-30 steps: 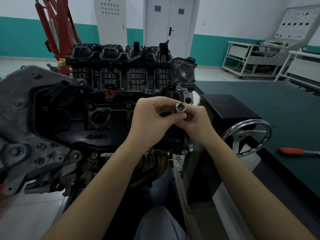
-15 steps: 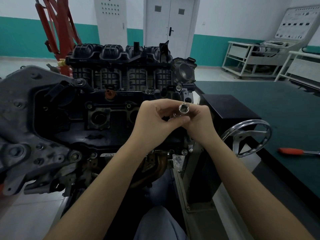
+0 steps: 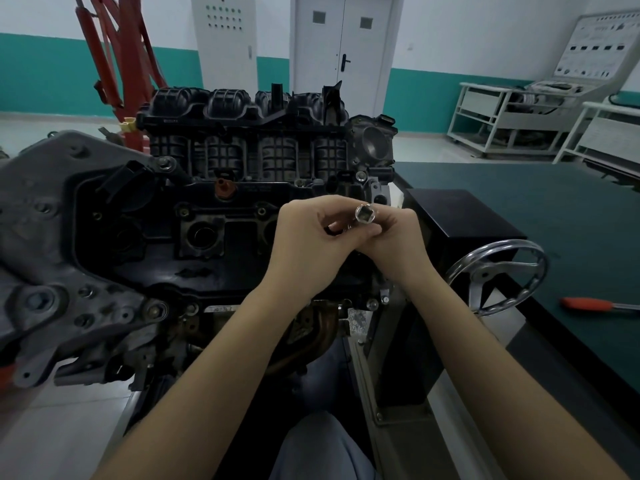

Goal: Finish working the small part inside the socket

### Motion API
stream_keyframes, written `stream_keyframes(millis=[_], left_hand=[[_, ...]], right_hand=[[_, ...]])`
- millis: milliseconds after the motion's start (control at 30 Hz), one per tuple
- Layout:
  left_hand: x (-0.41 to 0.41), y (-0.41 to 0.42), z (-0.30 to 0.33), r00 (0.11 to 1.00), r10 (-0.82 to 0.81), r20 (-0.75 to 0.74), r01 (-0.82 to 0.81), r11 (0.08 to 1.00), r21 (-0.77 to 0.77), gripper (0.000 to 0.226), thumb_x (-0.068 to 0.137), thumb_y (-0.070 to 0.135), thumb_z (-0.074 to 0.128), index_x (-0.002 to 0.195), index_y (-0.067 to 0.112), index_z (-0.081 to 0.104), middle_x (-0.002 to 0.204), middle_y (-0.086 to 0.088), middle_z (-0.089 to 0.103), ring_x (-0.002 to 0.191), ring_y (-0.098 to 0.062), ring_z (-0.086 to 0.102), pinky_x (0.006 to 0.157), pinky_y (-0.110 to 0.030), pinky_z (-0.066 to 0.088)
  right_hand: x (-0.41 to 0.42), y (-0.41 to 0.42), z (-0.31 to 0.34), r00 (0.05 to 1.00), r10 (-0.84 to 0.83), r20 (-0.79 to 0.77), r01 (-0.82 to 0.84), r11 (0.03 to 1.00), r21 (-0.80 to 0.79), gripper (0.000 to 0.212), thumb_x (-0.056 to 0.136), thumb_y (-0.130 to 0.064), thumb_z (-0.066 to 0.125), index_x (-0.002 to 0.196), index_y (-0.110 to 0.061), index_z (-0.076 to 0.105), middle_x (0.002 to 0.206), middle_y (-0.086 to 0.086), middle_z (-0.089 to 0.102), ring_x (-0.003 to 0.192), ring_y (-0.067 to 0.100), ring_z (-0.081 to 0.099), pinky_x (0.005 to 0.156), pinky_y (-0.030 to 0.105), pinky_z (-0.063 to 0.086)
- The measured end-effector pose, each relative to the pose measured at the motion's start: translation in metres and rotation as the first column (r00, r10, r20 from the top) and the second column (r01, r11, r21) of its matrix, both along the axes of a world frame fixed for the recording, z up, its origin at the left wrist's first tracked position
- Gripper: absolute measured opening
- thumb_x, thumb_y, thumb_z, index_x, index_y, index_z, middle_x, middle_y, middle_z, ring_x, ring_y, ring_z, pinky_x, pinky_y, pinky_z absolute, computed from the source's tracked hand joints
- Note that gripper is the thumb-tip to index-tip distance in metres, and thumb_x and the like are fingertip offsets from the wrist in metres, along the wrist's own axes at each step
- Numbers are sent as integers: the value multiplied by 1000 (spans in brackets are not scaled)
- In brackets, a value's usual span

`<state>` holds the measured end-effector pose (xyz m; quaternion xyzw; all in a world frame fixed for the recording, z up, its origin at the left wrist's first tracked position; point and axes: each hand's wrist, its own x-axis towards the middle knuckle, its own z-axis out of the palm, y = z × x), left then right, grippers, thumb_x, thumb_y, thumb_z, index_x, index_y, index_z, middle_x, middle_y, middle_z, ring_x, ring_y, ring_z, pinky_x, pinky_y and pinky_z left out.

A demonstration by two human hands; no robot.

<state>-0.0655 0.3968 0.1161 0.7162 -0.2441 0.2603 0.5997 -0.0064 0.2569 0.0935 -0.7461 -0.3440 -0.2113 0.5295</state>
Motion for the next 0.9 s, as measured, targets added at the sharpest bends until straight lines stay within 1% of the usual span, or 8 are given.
stream_keyframes(millis=[100,200,367,467,567,700,767,900], left_hand=[[1,3,-1,999,-34,-13,34,999,-1,25,79,-6,72,99,9,74,92,-3,75,91,-12,72,86,-31,57],[2,6,-1,990,-130,-47,130,992,2,25,81,-10,69,105,-1,72,100,-13,74,98,-21,71,92,-40,55],[1,2,-1,1000,-8,-22,9,1000,9,20,74,0,79,93,6,75,89,-3,75,87,-11,72,83,-32,58],[3,4,0,999,-45,-27,46,998,38,19,80,-2,73,97,6,75,92,-2,75,90,-11,72,85,-30,57],[1,6,0,989,-144,-44,147,987,65,24,83,-7,68,104,3,72,99,-10,74,97,-18,71,91,-38,55],[1,4,-1,1000,5,1,-5,997,78,24,74,1,80,96,9,74,92,-1,75,90,-10,71,86,-33,57],[2,3,-2,998,65,21,-67,995,76,20,73,5,81,91,10,76,87,2,75,86,-7,70,82,-29,57],[2,5,-1,998,-59,-20,61,992,113,23,79,-2,74,99,10,75,95,-2,75,93,-11,71,89,-32,56]], right_hand=[[-1,-1,-1,999,38,-2,-38,999,-20,37,80,7,68,110,-12,62,92,-11,67,88,-6,65,77,12,48],[0,-2,0,1000,19,-8,-19,1000,-16,37,77,9,68,107,-12,63,86,-22,66,80,-11,64,71,8,47],[1,-2,-2,999,-15,-37,15,1000,16,22,75,9,72,96,2,71,87,10,72,81,11,69,74,22,54],[-2,-2,-2,999,35,-23,-35,999,9,32,78,8,68,108,-4,65,93,-1,69,89,1,67,79,16,50],[-2,-3,-1,1000,11,2,-11,999,-36,34,77,3,65,107,-11,63,86,-13,66,81,-10,64,72,9,46],[0,-2,-2,1000,-6,-15,6,1000,1,23,75,10,72,94,-3,71,86,4,72,82,6,69,75,19,51],[0,-2,-1,999,20,-40,-19,999,32,21,75,10,73,95,3,71,88,9,72,83,11,69,76,22,52],[-1,-5,-1,999,44,-23,-45,997,-56,32,80,15,65,107,-1,66,93,-3,68,87,-2,66,76,13,48]])
